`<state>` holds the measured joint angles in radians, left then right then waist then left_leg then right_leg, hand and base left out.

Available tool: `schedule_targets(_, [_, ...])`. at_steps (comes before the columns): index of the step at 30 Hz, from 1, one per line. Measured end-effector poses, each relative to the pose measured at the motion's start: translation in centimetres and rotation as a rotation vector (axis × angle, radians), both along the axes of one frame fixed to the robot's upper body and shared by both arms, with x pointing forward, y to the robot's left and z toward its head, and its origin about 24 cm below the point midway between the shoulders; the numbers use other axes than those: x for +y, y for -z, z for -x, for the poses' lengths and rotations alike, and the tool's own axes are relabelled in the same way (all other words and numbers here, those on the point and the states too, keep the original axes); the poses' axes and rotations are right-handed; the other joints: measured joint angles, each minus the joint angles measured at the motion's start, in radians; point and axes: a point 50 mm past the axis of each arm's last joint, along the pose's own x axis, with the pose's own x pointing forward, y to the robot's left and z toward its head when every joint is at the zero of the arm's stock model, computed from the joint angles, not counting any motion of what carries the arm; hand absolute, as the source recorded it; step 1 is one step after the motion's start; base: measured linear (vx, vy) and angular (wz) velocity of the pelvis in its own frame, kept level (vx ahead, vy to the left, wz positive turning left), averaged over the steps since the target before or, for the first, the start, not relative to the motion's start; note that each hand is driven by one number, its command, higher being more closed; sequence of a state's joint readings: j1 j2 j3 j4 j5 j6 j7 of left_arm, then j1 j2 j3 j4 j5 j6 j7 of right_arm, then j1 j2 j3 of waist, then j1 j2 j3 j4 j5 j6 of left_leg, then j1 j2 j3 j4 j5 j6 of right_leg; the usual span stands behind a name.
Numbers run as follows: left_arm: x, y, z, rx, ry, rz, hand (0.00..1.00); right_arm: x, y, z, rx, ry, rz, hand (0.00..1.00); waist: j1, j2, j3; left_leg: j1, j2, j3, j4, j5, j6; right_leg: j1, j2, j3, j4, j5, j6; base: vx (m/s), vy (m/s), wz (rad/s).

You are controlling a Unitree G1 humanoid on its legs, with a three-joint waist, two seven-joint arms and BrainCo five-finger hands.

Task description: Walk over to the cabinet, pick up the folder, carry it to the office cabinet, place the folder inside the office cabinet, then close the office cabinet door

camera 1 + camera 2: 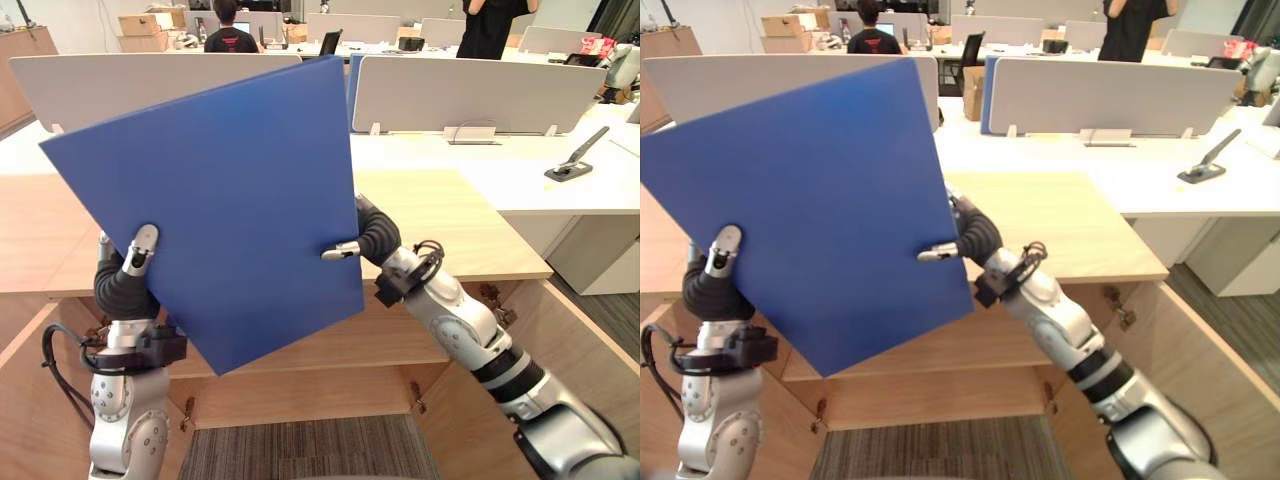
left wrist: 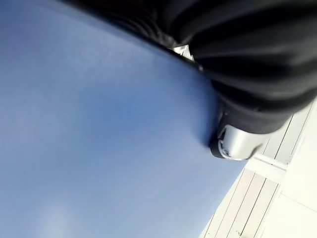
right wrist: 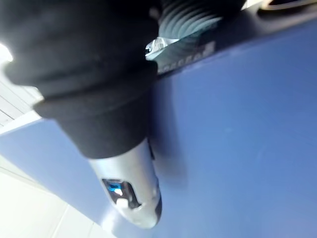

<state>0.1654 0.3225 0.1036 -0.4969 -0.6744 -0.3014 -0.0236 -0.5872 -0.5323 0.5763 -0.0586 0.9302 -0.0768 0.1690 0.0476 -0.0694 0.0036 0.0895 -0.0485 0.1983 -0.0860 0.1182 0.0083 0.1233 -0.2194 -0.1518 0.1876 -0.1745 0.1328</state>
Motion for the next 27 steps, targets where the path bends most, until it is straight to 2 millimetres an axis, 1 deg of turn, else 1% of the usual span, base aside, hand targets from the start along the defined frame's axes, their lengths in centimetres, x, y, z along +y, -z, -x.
schedule_targets(5, [0.2, -0.3, 0.1, -0.018, -0.007, -0.024, 1.0, 0.3, -1.5, 0.2, -0.061, -0.068, 0.062, 0.0, 0.005, -0.003, 0.001, -0.003, 0.0, -0.009, -0.001, 0.003, 0.001, 0.0, -0.003, -0.009, 0.004, -0.002, 0.002, -0.01, -0.011, 0.05])
schedule_targets(6, [0.3, -0.3, 0.2, -0.015, -0.007, -0.033, 1.0, 0.3, -1.9, 0.4, -0.078, -0.085, 0.07, 1.0, 0.005, -0.004, 0.001, -0.004, 0.001, -0.009, -0.001, 0.003, 0.001, 0.0, -0.003, -0.01, 0.004, -0.002, 0.002, 0.0, 0.0, 0.0])
schedule_targets(10, [0.3, -0.1, 0.4, -0.003, -0.007, -0.034, 1.0, 0.3, -2.5, 0.7, -0.095, -0.109, 0.082, 1.0, 0.005, -0.01, 0.0, -0.004, 0.001, -0.009, -0.001, 0.003, 0.001, 0.0, -0.003, -0.009, 0.004, -0.002, 0.002, 0.0, 0.0, 0.0])
schedule_targets(14, [0.0, 0.3, 0.6, 0.015, 0.013, -0.041, 1.0, -0.1, -2.3, 0.7, -0.089, -0.108, 0.11, 1.0, 0.007, -0.016, 0.0, -0.006, 0.002, -0.009, -0.001, 0.003, 0.001, -0.001, -0.002, -0.01, 0.002, -0.002, 0.002, 0.0, 0.0, 0.0])
schedule_targets(15, [-0.1, 0.5, 0.6, 0.025, 0.021, -0.044, 0.0, -0.2, -2.1, 0.7, -0.072, -0.109, 0.114, 1.0, 0.008, -0.018, 0.0, -0.007, 0.002, -0.009, -0.001, 0.003, 0.001, -0.002, -0.002, -0.01, 0.002, -0.002, 0.002, 0.0, 0.0, 0.0])
schedule_targets(22, [-1.0, 1.2, 0.7, 0.066, 0.076, -0.058, 0.0, -1.0, -1.6, 0.4, -0.044, -0.089, 0.152, 1.0, 0.008, -0.018, 0.001, -0.011, 0.003, -0.01, -0.001, 0.004, 0.001, -0.004, -0.001, -0.01, 0.0, -0.002, 0.002, 0.0, 0.0, 0.0])
schedule_targets(25, [-1.2, 2.0, 0.8, 0.117, 0.119, -0.036, 0.0, -1.4, -1.1, 0.5, -0.022, -0.088, 0.183, 1.0, 0.007, -0.018, 0.0, -0.012, 0.003, -0.01, -0.001, 0.004, 0.001, -0.005, 0.0, -0.01, 0.0, -0.002, 0.002, 0.0, 0.0, 0.0])
schedule_targets(27, [-1.3, 3.1, 0.5, 0.175, 0.164, -0.039, 0.0, -1.9, -0.8, 0.5, -0.008, -0.078, 0.212, 1.0, 0.006, -0.018, 0.0, -0.016, 0.003, -0.012, -0.001, 0.005, 0.0, -0.007, 0.0, -0.012, 0.0, -0.001, 0.002, -0.01, -0.008, 0.02])
